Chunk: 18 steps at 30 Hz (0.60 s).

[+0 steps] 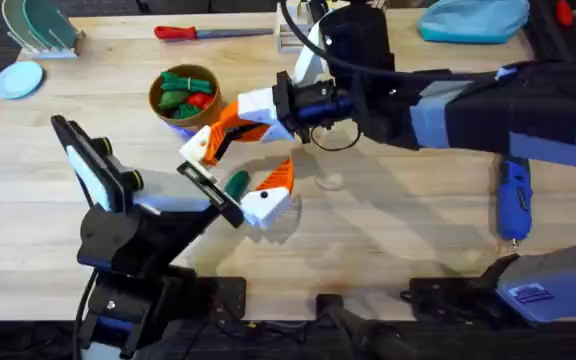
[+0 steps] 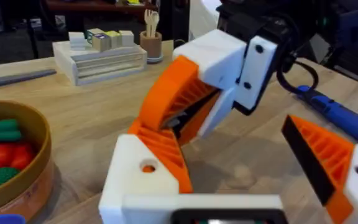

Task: Pick up the gripper from the table and insert it into the empty holder that is missing its gripper. Then pick up a screw, insert it into the mounting hole, and use the screwdriver to tighten it. Finally, clean up the table by picking up the vegetable and placing it into the bucket.

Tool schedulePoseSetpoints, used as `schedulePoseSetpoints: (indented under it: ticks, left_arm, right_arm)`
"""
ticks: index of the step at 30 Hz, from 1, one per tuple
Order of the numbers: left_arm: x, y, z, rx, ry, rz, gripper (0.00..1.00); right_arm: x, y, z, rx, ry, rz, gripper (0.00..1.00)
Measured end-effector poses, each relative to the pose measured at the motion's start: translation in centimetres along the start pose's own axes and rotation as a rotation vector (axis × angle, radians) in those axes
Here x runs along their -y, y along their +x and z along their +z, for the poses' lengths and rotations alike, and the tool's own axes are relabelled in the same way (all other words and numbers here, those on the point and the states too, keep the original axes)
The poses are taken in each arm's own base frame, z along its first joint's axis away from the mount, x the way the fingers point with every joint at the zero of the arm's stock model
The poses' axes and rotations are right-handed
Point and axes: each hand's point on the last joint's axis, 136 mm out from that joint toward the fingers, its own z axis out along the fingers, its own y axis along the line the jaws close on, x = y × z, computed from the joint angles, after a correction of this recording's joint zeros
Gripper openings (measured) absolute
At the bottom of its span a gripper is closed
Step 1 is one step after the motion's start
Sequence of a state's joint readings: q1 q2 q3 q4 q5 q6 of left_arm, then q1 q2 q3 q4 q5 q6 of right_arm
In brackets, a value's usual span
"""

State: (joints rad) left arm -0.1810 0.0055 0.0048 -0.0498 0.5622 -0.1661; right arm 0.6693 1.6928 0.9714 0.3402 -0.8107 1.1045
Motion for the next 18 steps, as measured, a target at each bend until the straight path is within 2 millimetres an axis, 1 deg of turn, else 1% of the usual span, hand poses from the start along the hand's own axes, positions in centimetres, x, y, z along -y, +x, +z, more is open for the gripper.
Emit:
schedulePoseSetpoints:
  ticks: [3, 7, 10, 18]
  left_arm:
    - [-0.3, -0.1, 0.0, 0.004, -0.019, 0.0, 0.991]
    - [-0.7, -0.1, 0.0, 0.007, -0.041, 0.0, 0.991]
    - [-0.9, -0.2, 0.0, 0.01, -0.052, 0.001, 0.991]
    - [-1.3, -0.2, 0.0, 0.014, -0.079, 0.0, 0.991]
  right_arm:
    - [0.1, -0.4, -0.1, 0.02, 0.004, -0.002, 0.008]
    - [0.5, -2.0, -0.9, 0.072, 0.015, 0.005, 0.008]
    - [0.8, -2.7, -1.3, 0.099, 0.023, 0.009, 0.008]
    - [0.7, -2.5, -0.7, 0.117, 0.036, -0.002, 0.008]
